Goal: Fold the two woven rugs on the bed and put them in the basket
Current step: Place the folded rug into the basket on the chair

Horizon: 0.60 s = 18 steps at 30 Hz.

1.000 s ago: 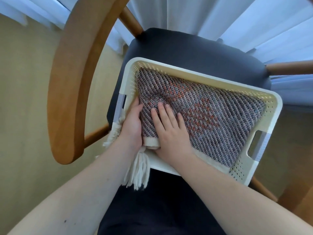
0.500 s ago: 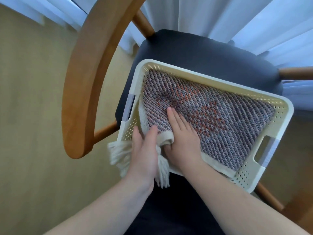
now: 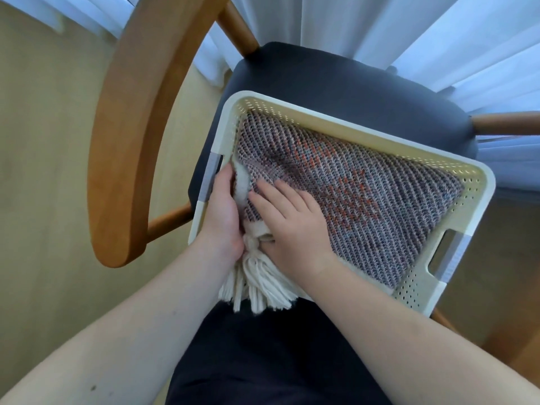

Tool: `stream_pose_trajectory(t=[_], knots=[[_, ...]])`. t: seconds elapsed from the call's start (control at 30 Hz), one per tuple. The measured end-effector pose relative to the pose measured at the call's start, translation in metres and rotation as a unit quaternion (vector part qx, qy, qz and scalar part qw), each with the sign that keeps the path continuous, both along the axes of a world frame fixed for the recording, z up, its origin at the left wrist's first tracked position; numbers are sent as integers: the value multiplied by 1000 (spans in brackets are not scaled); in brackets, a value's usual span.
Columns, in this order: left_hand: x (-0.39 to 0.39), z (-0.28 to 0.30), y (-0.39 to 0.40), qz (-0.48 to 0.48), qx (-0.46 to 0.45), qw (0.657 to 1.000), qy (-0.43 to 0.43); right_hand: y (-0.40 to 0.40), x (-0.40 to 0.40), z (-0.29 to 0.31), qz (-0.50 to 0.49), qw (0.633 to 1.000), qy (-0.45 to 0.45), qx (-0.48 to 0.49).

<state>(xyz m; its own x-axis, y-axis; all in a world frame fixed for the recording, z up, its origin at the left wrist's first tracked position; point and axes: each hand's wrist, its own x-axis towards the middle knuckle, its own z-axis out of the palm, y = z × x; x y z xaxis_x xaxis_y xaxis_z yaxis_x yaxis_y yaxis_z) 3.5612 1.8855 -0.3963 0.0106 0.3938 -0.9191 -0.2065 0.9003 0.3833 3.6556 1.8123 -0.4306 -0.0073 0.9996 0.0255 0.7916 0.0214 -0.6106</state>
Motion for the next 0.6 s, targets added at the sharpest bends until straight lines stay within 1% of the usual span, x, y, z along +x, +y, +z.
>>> stream_pose_trajectory(t=[0.13, 0.2, 0.23, 0.3, 0.33, 0.37, 0.43, 0.47, 0.53, 0.6], knots=[[-15, 24, -41, -95, 33, 992, 82, 10, 2, 2, -27, 999, -4, -29], [-12, 38, -61, -104, 21, 986, 130, 12, 2, 3, -35, 999, -12, -30], [-7, 46, -67, -80, -2, 990, 120, 12, 2, 3, -35, 999, -15, -29], [8, 56, -65, -18, -51, 997, 50, 11, 0, 4, -36, 999, -17, -25], [15, 56, -61, -1, -46, 999, 5, 11, -1, 4, -41, 999, -17, -21], [19, 53, -55, 29, -35, 999, -18, 11, -2, 4, -49, 999, -15, -17], [22, 36, -37, 94, -10, 995, 10, 13, -3, 4, -72, 997, -16, -22], [20, 26, -29, 107, -5, 994, 31, 14, -3, 4, -79, 996, -18, -27], [18, 10, -13, 112, -15, 992, 58, 14, -4, 3, -69, 997, -13, -37], [12, -2, -10, 100, -30, 993, 63, 10, -6, 2, -41, 998, -5, -56]])
